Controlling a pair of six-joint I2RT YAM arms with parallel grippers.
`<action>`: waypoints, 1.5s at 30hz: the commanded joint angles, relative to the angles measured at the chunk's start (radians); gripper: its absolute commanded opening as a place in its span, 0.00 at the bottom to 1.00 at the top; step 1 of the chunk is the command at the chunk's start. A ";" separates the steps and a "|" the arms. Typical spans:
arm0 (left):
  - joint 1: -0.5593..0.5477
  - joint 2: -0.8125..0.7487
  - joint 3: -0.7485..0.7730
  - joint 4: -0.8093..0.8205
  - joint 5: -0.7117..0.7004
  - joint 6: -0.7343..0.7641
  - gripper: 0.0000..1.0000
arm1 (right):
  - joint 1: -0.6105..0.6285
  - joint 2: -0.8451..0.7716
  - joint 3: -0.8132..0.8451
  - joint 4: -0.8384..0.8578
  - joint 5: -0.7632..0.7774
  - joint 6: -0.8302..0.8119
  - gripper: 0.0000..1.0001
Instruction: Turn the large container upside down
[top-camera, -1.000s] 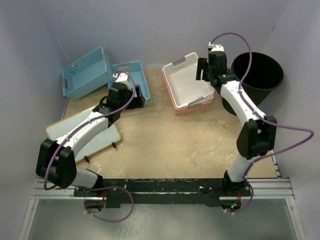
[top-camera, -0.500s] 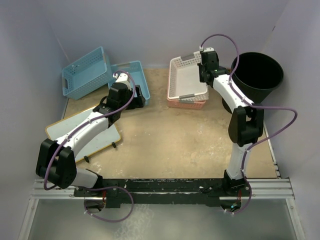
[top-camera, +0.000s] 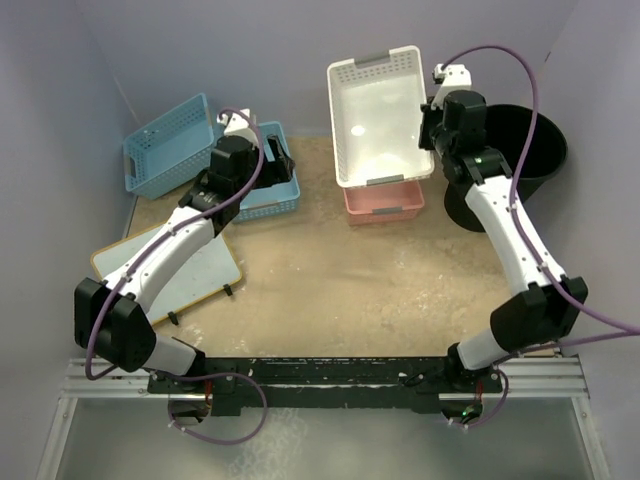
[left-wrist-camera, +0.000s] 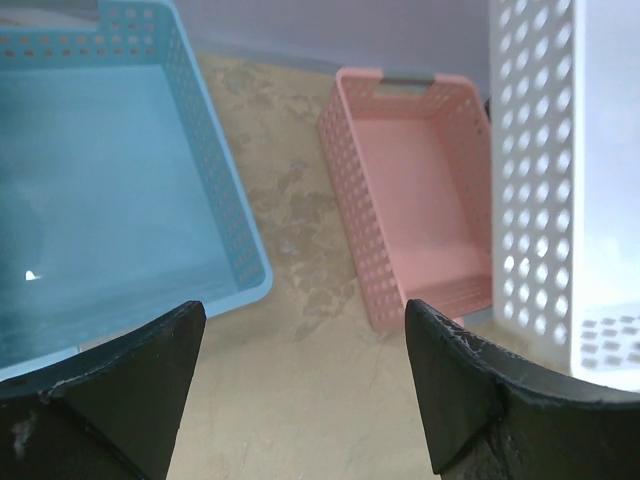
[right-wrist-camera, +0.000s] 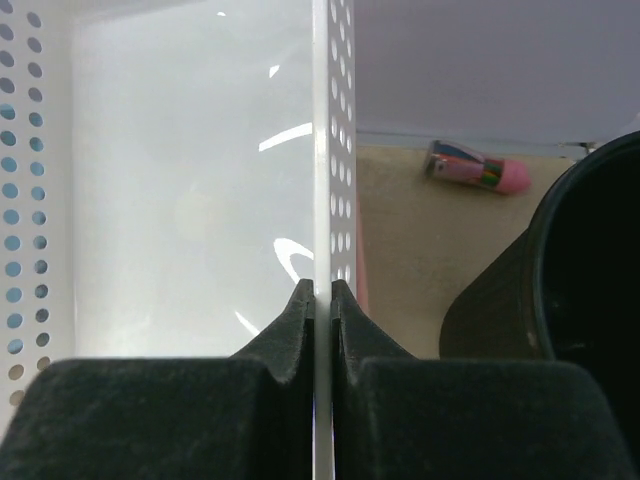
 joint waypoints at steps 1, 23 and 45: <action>0.002 -0.028 0.084 0.035 0.006 -0.050 0.77 | 0.004 -0.096 -0.110 0.082 -0.155 0.083 0.00; -0.016 0.084 0.128 0.041 0.211 -0.140 0.73 | 0.066 -0.154 -0.256 0.113 -0.298 0.200 0.00; -0.038 0.108 0.149 -0.007 0.110 -0.066 0.00 | 0.136 -0.167 -0.228 0.062 -0.174 0.109 0.57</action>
